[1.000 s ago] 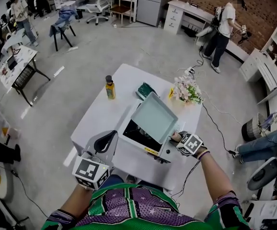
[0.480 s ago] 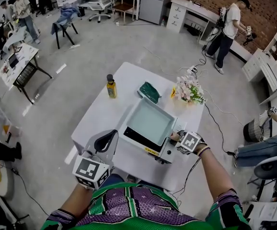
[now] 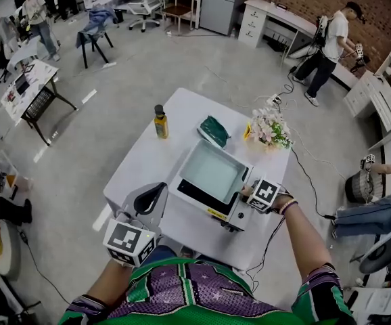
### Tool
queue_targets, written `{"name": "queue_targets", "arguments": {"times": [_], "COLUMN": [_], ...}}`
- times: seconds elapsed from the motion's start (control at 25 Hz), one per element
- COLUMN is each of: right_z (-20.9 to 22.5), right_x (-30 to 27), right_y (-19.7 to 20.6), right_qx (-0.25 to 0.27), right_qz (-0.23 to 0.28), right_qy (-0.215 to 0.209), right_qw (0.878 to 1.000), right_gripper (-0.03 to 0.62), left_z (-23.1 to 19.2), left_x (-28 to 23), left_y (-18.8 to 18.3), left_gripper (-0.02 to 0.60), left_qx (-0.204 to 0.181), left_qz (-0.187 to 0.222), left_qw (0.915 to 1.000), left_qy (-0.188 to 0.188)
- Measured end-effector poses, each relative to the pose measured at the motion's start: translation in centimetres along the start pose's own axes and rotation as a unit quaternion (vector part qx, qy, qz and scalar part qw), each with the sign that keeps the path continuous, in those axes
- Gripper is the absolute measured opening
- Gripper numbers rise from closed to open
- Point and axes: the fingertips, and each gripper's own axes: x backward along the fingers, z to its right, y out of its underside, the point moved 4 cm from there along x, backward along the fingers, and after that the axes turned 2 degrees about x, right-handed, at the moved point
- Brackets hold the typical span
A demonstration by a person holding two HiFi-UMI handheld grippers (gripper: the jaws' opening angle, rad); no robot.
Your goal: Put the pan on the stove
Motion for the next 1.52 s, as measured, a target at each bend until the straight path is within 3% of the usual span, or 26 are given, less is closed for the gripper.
{"name": "queue_targets", "arguments": {"times": [0.56, 0.8, 1.2, 1.28, 1.52], "right_z": [0.1, 0.4, 0.1, 0.5, 0.6], "right_x": [-0.3, -0.2, 0.1, 0.6, 2.4], "right_y": [0.8, 1.4, 1.1, 1.0, 1.1], "right_qx": [0.0, -0.012, -0.012, -0.012, -0.015], "right_qz": [-0.079, -0.082, -0.082, -0.077, -0.048], "right_qy": [-0.025, -0.031, -0.004, 0.01, 0.041], "right_qw": [0.997, 0.996, 0.997, 0.997, 0.998], "right_gripper": [0.047, 0.048, 0.059, 0.123, 0.135], "left_z": [-0.7, -0.6, -0.3, -0.2, 0.7], "left_x": [1.0, 1.0, 1.9, 2.1, 2.5], "left_y": [0.0, 0.0, -0.6, -0.7, -0.7], "left_gripper": [0.018, 0.018, 0.018, 0.018, 0.018], "left_qx": [0.005, 0.007, 0.005, 0.004, 0.004], "left_qz": [0.009, 0.013, 0.019, 0.02, 0.02], "left_qw": [0.9999, 0.9999, 0.9998, 0.9998, 0.9998], "left_qy": [-0.008, -0.006, -0.001, 0.001, 0.005]}}
